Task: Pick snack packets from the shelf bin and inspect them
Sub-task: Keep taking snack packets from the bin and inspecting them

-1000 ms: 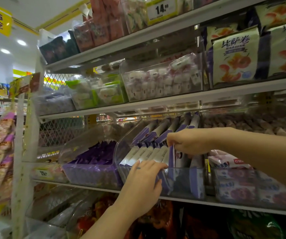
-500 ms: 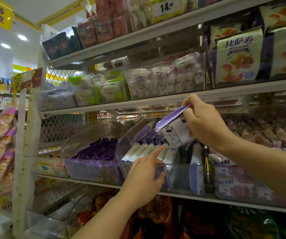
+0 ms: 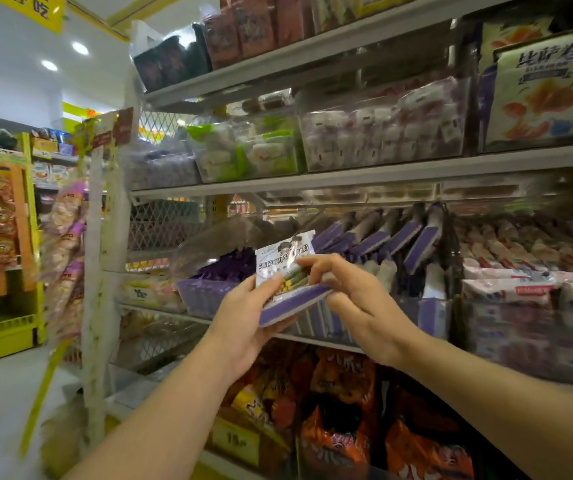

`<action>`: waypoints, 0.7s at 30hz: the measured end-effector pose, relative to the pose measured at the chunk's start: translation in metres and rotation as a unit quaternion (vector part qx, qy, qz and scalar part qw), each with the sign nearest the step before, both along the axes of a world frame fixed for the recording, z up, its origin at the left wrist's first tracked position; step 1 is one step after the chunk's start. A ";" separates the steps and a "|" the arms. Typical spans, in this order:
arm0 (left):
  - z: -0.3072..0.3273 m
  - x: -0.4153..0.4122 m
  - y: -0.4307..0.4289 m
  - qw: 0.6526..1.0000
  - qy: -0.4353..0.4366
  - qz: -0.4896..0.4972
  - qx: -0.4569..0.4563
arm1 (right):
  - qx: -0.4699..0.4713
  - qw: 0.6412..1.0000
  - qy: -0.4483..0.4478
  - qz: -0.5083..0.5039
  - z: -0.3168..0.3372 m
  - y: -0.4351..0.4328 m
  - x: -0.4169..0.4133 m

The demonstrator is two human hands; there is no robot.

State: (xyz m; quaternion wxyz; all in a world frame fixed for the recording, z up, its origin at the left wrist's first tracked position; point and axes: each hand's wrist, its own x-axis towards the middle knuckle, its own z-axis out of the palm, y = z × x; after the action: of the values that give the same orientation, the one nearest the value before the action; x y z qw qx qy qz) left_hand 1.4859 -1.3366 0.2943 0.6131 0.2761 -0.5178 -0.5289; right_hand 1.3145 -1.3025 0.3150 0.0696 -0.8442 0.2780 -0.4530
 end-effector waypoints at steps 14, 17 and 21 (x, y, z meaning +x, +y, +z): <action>-0.116 0.065 0.007 0.980 -0.179 0.077 -0.041 | 0.339 0.892 -0.292 0.061 -0.072 -0.041 0.085; -0.128 0.068 0.008 0.986 -0.129 0.101 -0.025 | 0.355 0.895 -0.258 0.082 -0.092 -0.044 0.092; -0.135 0.074 0.007 0.990 -0.056 0.128 0.003 | 0.375 0.893 -0.232 0.089 -0.117 -0.050 0.098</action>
State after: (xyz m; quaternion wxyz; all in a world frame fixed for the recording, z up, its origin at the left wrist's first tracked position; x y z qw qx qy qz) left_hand 1.5601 -1.3297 0.1590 0.6449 0.3716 -0.5102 -0.4310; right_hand 1.4120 -1.3520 0.1984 0.4831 -0.6474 0.3271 -0.4904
